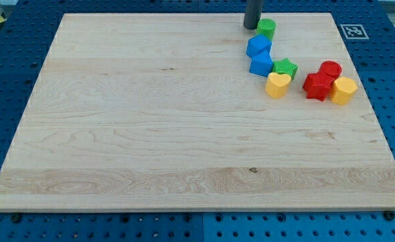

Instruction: Move your arm to separate the blue cube and the blue triangle

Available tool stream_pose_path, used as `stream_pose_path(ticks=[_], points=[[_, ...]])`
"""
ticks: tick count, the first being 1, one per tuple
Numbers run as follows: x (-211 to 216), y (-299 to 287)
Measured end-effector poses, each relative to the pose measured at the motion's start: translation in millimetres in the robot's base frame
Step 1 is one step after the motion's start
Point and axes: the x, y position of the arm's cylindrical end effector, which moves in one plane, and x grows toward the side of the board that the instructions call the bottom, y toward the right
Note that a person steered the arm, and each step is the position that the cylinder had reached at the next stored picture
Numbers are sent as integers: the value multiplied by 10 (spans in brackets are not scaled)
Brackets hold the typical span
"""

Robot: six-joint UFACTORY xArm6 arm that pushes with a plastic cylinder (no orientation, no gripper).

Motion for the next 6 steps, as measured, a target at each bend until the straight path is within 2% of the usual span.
stream_pose_path(ticks=[3, 5, 6], points=[[1115, -34], [1140, 12], [1197, 245]])
